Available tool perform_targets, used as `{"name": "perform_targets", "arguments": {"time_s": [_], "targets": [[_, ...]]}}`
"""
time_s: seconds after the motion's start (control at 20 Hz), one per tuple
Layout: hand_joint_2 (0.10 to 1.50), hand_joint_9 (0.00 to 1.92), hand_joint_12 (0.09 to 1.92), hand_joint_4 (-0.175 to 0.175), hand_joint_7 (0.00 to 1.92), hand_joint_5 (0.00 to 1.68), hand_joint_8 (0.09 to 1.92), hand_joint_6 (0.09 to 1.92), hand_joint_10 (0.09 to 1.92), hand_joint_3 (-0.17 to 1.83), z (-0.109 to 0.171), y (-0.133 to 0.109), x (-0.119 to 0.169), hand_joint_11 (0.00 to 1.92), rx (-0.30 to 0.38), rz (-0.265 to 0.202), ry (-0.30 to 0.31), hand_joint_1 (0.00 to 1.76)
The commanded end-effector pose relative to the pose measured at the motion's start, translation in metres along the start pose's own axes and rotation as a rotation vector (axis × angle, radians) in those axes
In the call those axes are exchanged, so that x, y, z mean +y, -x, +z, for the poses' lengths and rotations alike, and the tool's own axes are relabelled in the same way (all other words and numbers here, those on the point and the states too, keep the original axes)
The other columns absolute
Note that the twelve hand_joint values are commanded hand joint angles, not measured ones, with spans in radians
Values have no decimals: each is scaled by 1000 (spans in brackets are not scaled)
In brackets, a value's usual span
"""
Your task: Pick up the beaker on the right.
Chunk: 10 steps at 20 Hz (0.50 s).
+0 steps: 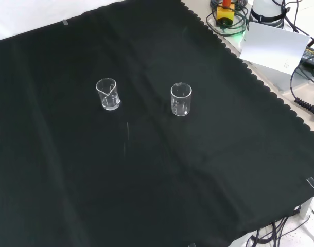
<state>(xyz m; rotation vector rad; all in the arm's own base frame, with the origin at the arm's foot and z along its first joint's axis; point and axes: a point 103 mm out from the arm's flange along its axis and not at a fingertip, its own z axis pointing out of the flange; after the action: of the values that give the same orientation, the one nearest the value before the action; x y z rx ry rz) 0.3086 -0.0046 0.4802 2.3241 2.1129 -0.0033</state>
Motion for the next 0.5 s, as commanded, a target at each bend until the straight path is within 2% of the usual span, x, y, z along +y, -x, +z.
{"name": "perform_targets", "arguments": {"time_s": [0.05, 0.35, 0.5], "targets": [[1249, 155, 1374, -10, 72, 316, 549, 90, 637, 334, 11, 7, 6, 0, 3, 23, -16, 52], [1250, 161, 1374, -10, 75, 319, 550, 87, 639, 329, 44, 19, 23, 0, 20, 61, -52, 56], [1250, 179, 1376, -11, 88, 320, 556, 87, 645, 325, 64, 26, 37, 0, 34, 60, -40, 60]]}}
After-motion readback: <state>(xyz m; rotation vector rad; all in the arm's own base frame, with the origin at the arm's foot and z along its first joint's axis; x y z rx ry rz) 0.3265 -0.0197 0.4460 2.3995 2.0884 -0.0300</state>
